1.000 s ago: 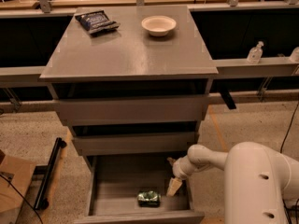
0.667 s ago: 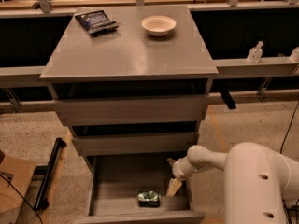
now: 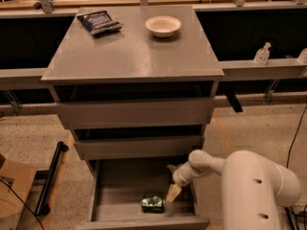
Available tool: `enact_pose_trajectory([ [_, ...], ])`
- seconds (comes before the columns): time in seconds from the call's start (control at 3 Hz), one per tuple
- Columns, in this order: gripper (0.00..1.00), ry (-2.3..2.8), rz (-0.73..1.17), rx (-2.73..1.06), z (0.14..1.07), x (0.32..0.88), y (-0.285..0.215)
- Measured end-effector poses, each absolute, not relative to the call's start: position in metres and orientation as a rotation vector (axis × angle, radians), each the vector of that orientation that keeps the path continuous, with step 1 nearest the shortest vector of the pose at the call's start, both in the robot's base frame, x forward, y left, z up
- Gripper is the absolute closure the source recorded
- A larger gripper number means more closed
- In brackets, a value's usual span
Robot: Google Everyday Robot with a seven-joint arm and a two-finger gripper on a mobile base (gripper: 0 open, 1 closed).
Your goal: Pick green can from bottom drawer and place on counter
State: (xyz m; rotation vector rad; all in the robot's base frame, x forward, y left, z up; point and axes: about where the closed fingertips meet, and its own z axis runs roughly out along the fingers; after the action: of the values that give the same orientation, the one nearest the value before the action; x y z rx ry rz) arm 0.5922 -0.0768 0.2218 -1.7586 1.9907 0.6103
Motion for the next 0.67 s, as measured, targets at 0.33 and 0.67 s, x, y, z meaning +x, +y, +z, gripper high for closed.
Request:
enact_pose_trajectory([
  [0.33,0.00,1.979,0.659,-1.713,0.200,0.597,-0.058],
  [0.67,0.00,1.961,0.706,-1.649,0.176,0.598,-0.039],
])
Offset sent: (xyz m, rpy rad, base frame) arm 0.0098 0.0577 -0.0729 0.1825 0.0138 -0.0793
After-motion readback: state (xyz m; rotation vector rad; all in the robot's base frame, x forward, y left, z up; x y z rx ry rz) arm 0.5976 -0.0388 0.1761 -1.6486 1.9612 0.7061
